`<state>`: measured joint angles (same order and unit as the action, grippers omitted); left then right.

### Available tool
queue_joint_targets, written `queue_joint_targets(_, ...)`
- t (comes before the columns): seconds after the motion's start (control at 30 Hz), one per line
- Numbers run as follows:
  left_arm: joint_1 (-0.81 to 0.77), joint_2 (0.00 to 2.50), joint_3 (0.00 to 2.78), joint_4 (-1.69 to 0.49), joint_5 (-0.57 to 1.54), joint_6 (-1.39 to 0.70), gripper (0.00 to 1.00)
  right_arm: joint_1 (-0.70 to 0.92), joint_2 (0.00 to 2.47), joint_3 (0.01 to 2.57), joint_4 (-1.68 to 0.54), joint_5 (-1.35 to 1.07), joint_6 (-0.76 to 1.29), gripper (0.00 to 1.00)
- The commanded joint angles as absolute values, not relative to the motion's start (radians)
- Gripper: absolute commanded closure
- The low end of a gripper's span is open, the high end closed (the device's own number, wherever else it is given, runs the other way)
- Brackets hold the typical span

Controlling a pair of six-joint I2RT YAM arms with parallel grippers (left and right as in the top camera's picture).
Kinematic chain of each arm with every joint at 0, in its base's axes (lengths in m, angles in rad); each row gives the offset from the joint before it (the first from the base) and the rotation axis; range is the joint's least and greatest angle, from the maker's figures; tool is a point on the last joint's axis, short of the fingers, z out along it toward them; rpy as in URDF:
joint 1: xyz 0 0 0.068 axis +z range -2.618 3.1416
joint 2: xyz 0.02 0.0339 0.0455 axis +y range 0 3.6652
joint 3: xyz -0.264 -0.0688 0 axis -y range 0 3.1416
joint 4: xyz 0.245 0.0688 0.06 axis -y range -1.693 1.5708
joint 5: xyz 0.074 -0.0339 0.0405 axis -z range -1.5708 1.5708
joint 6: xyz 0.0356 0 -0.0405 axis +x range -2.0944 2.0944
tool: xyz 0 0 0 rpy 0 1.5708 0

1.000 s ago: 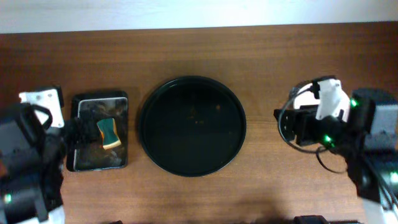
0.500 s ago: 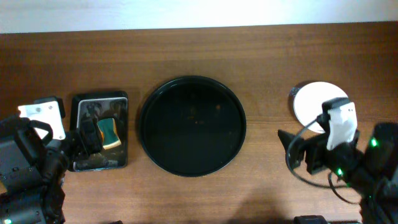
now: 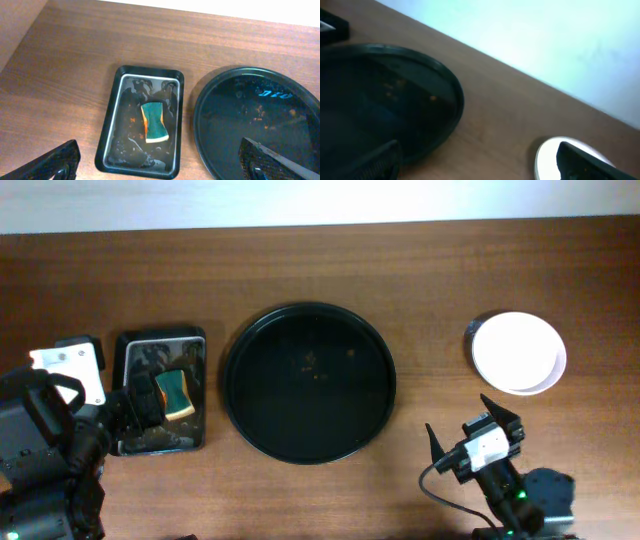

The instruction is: Clean dirty plates on tray and stack at the side

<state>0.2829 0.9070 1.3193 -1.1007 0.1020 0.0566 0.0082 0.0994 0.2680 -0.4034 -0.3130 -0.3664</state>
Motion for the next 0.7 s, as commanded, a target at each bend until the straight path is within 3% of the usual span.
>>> queue_joint_targets(0.0, 0.282, 0.903, 1.319, -1.098, 0.116, 0.053, 0.01, 0.011, 0.004, 0.133, -0.352, -0.186, -0.173, 0.01)
queue_joint_targets(0.17, 0.282, 0.903, 1.319, -1.098, 0.117, 0.053, 0.01, 0.017, 0.003, 0.006, -0.063, -0.172, -0.174, 0.01)
queue_joint_targets(0.67, 0.272, 0.896, 1.319, -1.098, 0.116, 0.054, 0.01, 0.021, 0.004, 0.006, -0.06, -0.171, -0.175, 0.01)
